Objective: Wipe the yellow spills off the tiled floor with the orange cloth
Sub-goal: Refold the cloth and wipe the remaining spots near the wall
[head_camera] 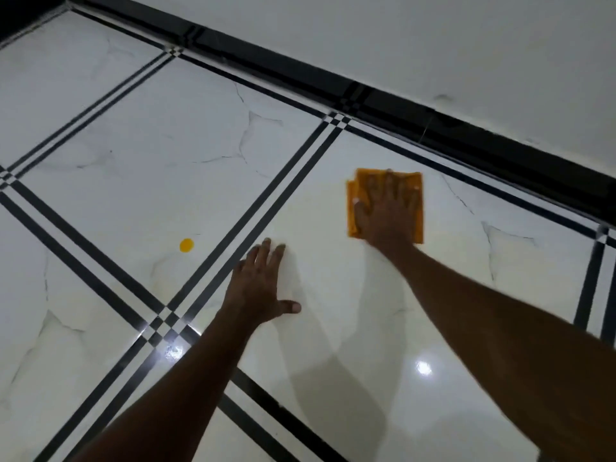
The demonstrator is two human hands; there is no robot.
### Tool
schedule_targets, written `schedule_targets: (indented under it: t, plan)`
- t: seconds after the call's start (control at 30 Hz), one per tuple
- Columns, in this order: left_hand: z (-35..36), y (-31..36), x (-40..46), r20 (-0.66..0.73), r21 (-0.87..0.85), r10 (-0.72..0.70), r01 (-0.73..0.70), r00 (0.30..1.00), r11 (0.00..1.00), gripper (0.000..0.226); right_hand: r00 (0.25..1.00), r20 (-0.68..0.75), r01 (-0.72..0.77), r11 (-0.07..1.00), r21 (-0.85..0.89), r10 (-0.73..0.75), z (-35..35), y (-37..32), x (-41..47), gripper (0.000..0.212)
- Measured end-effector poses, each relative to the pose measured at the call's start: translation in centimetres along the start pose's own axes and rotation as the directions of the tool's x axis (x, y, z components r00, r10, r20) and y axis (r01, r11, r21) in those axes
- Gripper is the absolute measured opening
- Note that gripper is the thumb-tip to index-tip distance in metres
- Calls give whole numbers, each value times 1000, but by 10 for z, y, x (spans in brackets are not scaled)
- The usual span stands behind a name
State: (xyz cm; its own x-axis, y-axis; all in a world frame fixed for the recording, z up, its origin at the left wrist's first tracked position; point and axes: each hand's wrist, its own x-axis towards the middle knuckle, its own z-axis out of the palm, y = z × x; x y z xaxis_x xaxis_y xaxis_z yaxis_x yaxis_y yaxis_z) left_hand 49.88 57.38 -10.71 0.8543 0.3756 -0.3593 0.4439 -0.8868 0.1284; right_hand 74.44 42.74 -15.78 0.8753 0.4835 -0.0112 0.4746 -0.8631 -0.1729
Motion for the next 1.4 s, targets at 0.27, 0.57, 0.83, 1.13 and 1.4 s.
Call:
schedule_targets:
  t: [0.27, 0.57, 0.83, 1.13, 1.4]
  plan:
    - [-3, 5, 1, 34, -50, -26, 27, 999, 998, 128, 997, 6, -76, 997, 19, 76, 1, -36, -112, 74]
    - [2, 0, -5, 11, -34, -7, 7, 1000, 999, 124, 952, -58, -301, 954, -5, 301, -12, 41, -107, 71]
    - [-7, 16, -8, 81, 63, -55, 50, 995, 997, 117, 997, 29, 73, 997, 13, -73, 3, -47, -145, 71]
    - [20, 21, -27, -94, -81, -7, -1, 996, 997, 99, 871, -45, -492, 869, -49, 490, -18, 49, -213, 72]
    - [39, 3, -28, -187, -60, 60, -72, 980, 996, 89, 1000, 14, -12, 999, -32, 13, 7, -27, -172, 73]
